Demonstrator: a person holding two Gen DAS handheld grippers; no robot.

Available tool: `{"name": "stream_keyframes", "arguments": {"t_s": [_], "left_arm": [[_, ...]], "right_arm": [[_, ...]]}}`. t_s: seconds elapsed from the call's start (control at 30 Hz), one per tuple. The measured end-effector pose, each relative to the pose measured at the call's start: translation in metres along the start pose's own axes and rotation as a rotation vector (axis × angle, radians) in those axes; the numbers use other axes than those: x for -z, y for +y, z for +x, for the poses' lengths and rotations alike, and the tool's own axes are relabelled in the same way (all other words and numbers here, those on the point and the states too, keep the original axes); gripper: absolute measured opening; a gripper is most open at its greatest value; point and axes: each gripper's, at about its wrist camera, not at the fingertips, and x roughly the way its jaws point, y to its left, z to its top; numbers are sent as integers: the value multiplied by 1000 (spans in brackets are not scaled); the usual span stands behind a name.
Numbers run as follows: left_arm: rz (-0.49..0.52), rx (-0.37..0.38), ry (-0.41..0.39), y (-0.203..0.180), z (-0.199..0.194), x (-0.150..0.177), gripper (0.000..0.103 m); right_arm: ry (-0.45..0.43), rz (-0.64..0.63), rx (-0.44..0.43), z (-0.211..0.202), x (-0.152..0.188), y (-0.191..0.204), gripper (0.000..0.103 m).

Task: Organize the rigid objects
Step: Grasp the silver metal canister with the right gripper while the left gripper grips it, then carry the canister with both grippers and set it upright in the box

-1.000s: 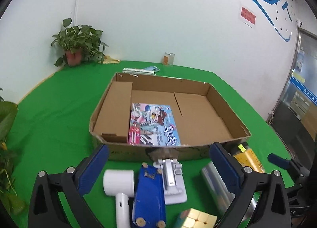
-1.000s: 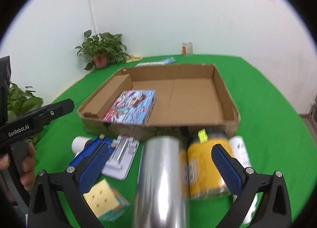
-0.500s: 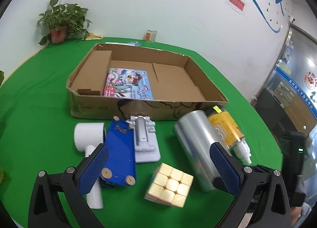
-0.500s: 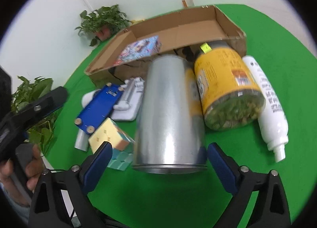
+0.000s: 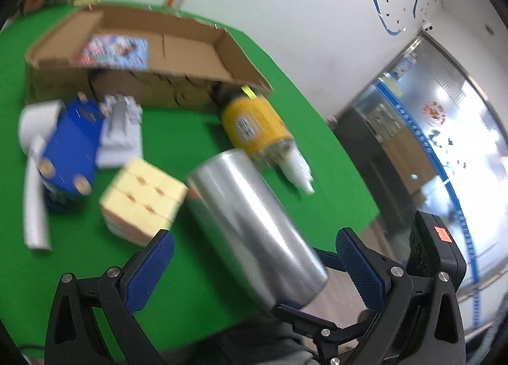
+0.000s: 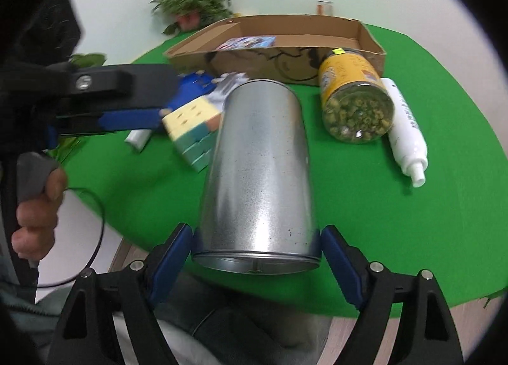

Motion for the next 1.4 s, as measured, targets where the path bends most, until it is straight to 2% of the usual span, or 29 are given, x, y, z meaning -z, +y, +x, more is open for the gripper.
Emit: {"name": "stream_keyframes", "arguments": {"t_s": [0.07, 0.23, 0.33, 0.43, 0.6, 0.8, 0.9, 1.0, 1.2, 1.4], "left_arm": [[-15, 36, 23, 1, 3, 9, 102], [-71, 55, 35, 11, 8, 19, 102], [-94, 72, 42, 14, 15, 20, 102], [-113, 86, 53, 16, 22, 19, 101], [-169, 93, 67, 29, 32, 18, 101], [-209, 87, 102, 43, 42, 19, 97], [-227, 56, 119, 48, 50, 20, 93], [-255, 47, 115, 52, 55, 21, 92], [-219, 6, 93, 43, 58, 19, 92], [-130, -66, 47, 26, 47, 15, 88]], "right_arm": [[-6, 35, -46, -8, 2, -5, 84], [-10, 240, -216, -19, -12, -50, 84], [51, 261, -222, 2, -20, -62, 81], [96, 267, -308, 17, -18, -55, 76], [101, 183, -254, 23, -25, -21, 79], [118, 143, -256, 27, -26, -1, 79], [130, 130, -263, 34, -27, 8, 81], [151, 129, -268, 42, -27, 13, 84], [151, 140, -267, 47, -28, 14, 85], [123, 124, -258, 45, -30, 19, 84]]}}
